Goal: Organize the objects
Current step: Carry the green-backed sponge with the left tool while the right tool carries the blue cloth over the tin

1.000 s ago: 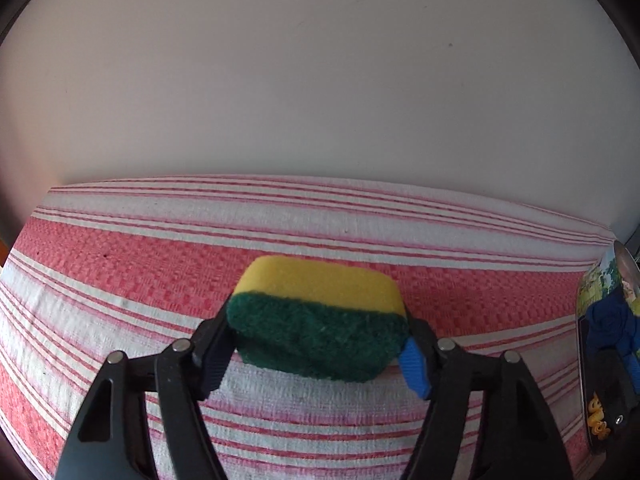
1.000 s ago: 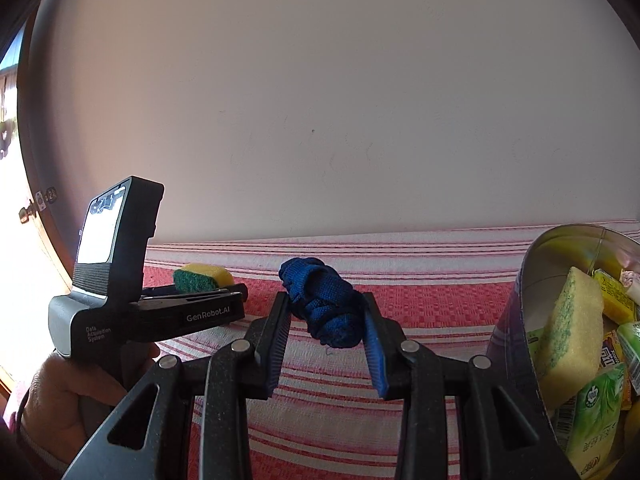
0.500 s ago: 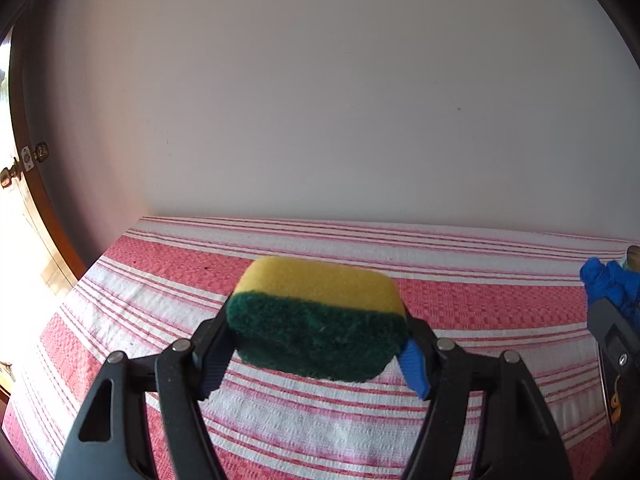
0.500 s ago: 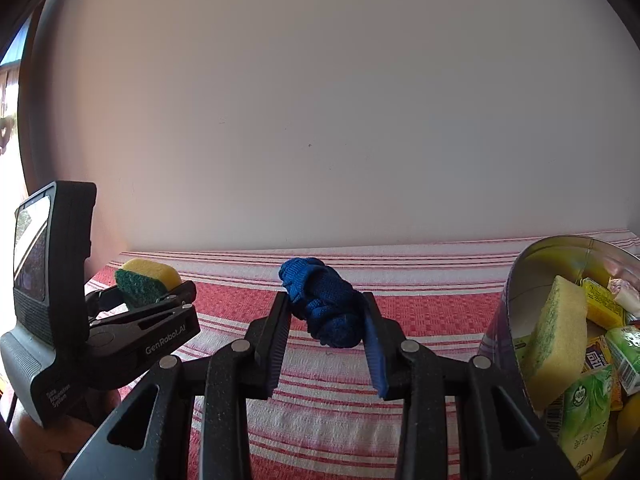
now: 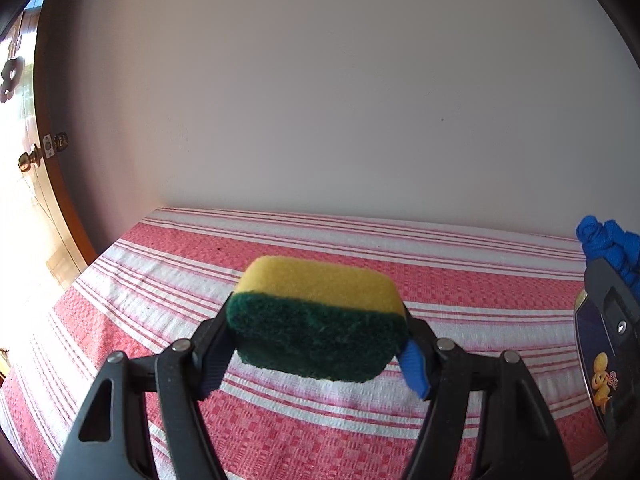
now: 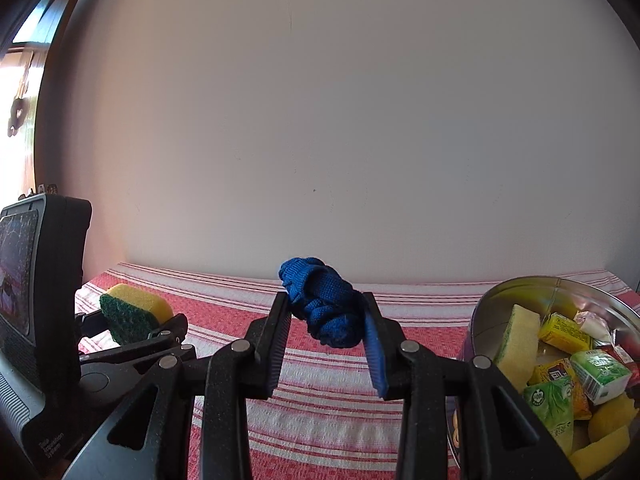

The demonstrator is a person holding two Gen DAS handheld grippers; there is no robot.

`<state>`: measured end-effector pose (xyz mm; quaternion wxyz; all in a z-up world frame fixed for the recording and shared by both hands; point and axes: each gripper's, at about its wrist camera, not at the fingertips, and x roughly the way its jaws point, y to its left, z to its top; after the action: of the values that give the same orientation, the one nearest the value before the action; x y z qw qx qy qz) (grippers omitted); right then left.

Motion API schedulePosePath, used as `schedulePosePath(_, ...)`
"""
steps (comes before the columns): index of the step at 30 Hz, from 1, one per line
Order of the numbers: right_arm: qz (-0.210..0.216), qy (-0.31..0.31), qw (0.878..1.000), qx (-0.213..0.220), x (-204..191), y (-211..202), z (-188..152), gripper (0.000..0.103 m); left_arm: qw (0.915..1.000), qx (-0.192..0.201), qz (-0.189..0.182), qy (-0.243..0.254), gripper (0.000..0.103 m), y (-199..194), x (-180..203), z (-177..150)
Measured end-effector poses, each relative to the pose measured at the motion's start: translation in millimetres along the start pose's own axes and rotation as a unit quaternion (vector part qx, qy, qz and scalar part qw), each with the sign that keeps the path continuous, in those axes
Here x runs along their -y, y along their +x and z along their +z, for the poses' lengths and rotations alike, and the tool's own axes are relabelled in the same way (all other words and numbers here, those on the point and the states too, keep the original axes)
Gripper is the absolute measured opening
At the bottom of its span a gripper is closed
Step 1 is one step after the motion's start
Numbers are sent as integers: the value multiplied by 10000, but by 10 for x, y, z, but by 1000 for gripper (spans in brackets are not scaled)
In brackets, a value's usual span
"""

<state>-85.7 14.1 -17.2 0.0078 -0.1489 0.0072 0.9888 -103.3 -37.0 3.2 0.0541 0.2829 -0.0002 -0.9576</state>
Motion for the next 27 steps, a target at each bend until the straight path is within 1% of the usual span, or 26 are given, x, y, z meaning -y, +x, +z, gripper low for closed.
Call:
schedulePosePath(4,-42,32,10000,28,7,-20,-7,37,10000,22,-19,-59,70,-35,-31,-13)
schedulePosePath(7,-59,34,10000,47,132,-119,-50,37,9999,13,-46,-129,70,-68,-55,-33)
schedulePosePath(8,-61,28,10000,52,138,-126,-55,37,9999,9,-54,-151,70,-16,-128,-34)
schedulePosePath(12,-91,7,9999,78,136,-194,-80,37,9997,15,-75,-219,70,-56,-165,-81)
schedulePosePath(13,-94,4,9999,80,198,-276,-81,37,9997,23,-80,-232,70,-71,-169,-95)
schedulePosePath(15,-99,10,9999,79,218,-308,-92,37,9996,42,-66,-261,70,-123,-138,-110)
schedulePosePath(17,-110,3,9999,88,145,-350,-101,37,9996,55,-60,-273,70,-166,-105,-130)
schedulePosePath(20,-136,-8,9999,107,138,-350,-125,37,9996,88,-56,-273,70,-206,-98,-160)
schedulePosePath(21,-135,-10,9998,122,299,-627,-203,37,9996,89,-55,-280,70,-220,-91,-169)
schedulePosePath(22,-142,-14,9998,128,370,-811,-235,37,9995,90,-59,-286,70,-235,-88,-176)
schedulePosePath(26,-174,-6,9998,137,420,-921,-262,37,9995,127,-70,-267,70,-326,-43,-212)
schedulePosePath(27,-179,-6,9997,137,470,-937,-216,37,9995,136,-82,-260,70,-345,-36,-227)
